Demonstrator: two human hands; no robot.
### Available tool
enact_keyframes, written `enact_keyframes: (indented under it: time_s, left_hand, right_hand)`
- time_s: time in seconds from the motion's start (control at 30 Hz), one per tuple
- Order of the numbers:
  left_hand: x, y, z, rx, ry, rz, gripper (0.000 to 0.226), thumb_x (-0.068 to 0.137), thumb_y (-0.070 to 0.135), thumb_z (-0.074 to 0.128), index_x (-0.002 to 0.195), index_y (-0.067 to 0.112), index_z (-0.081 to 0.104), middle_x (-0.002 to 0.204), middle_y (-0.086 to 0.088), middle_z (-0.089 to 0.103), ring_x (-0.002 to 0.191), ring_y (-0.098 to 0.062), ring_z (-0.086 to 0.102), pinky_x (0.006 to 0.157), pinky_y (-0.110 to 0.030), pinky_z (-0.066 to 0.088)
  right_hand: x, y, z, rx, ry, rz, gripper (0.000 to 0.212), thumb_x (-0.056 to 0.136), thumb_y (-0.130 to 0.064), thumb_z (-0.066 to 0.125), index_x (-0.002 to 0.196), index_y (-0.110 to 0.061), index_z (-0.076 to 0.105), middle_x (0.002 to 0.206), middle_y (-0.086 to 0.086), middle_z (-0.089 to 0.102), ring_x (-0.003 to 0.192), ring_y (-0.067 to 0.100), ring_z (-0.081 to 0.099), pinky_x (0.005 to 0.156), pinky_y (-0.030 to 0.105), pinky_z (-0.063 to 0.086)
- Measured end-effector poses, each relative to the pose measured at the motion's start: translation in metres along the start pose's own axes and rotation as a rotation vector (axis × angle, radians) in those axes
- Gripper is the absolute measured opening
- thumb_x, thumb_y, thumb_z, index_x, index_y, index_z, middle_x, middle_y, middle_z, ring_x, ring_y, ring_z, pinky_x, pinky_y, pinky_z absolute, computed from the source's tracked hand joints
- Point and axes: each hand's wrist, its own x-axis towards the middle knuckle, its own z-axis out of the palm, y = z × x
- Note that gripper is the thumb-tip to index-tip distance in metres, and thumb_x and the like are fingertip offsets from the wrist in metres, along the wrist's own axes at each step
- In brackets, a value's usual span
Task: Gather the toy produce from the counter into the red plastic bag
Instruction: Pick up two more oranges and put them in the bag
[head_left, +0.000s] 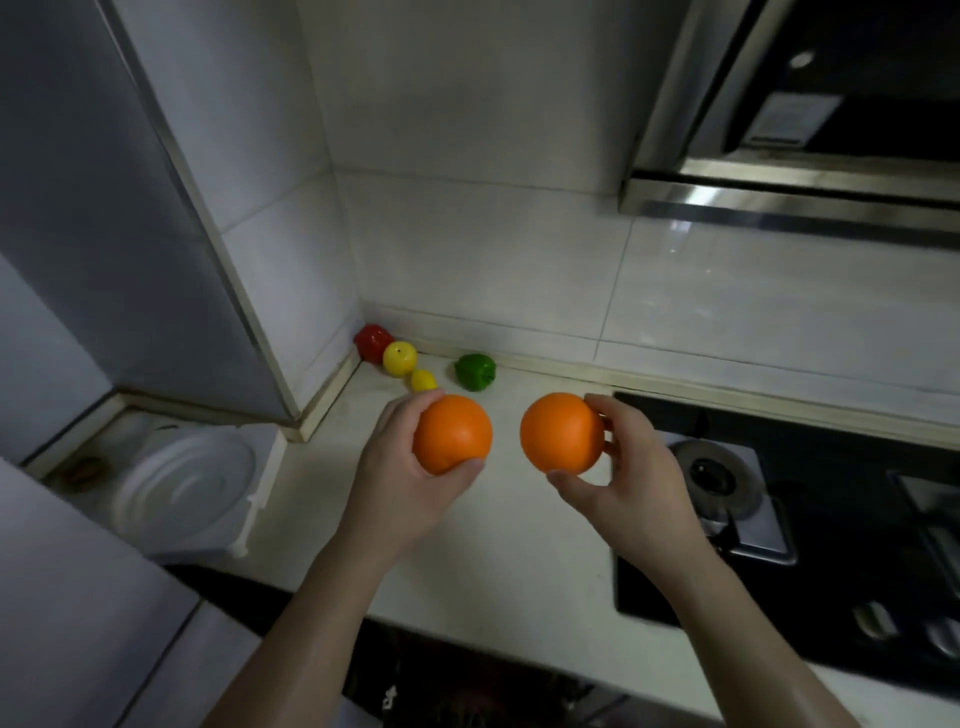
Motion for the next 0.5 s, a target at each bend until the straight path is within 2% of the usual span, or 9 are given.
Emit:
enact_keyframes:
  time_s: [0.1, 0.3, 0.4, 0.5]
  left_hand:
    - [-0.008, 0.021, 0.008, 0.02, -0.014, 0.05, 0.074, 0.068, 0.034, 0.084, 0.131, 0.04, 0.045, 0.132, 0.016, 0.045, 0.113, -0.007, 0.049, 0.086, -0.025, 0.046]
    - [-0.025, 0.069, 0.046, 0.054, -0.064, 0.124, 0.075, 0.07, 0.036, 0.083, 0.133, 0.036, 0.044, 0.135, 0.013, 0.043, 0.114, -0.01, 0.048, 0.085, -0.027, 0.046]
    - [-0.035, 0.098, 0.076, 0.035, -0.089, 0.154, 0.075, 0.069, 0.036, 0.083, 0.134, 0.036, 0.044, 0.134, 0.015, 0.042, 0.113, -0.006, 0.047, 0.084, -0.019, 0.042]
    - [-0.046, 0.125, 0.108, 0.024, -0.107, 0.186, 0.074, 0.069, 0.034, 0.084, 0.133, 0.033, 0.046, 0.131, 0.015, 0.044, 0.113, -0.006, 0.048, 0.084, -0.017, 0.042]
  right_hand:
    - [-0.016, 0.004, -0.02, 0.008, 0.051, 0.012, 0.079, 0.069, -0.032, 0.082, 0.134, -0.033, 0.039, 0.126, -0.016, 0.043, 0.11, 0.004, 0.045, 0.088, 0.023, 0.04]
    - [-0.045, 0.026, -0.075, -0.008, 0.098, 0.016, 0.079, 0.069, -0.033, 0.082, 0.134, -0.035, 0.038, 0.126, -0.019, 0.04, 0.111, 0.003, 0.043, 0.088, 0.023, 0.041]
    - [-0.063, 0.043, -0.114, -0.003, 0.12, 0.038, 0.079, 0.069, -0.032, 0.082, 0.134, -0.036, 0.037, 0.129, -0.015, 0.043, 0.113, 0.006, 0.046, 0.089, 0.026, 0.048]
    - [-0.082, 0.062, -0.155, -0.015, 0.137, 0.055, 0.078, 0.07, -0.029, 0.082, 0.134, -0.035, 0.038, 0.13, -0.014, 0.043, 0.108, 0.001, 0.044, 0.075, 0.006, 0.043]
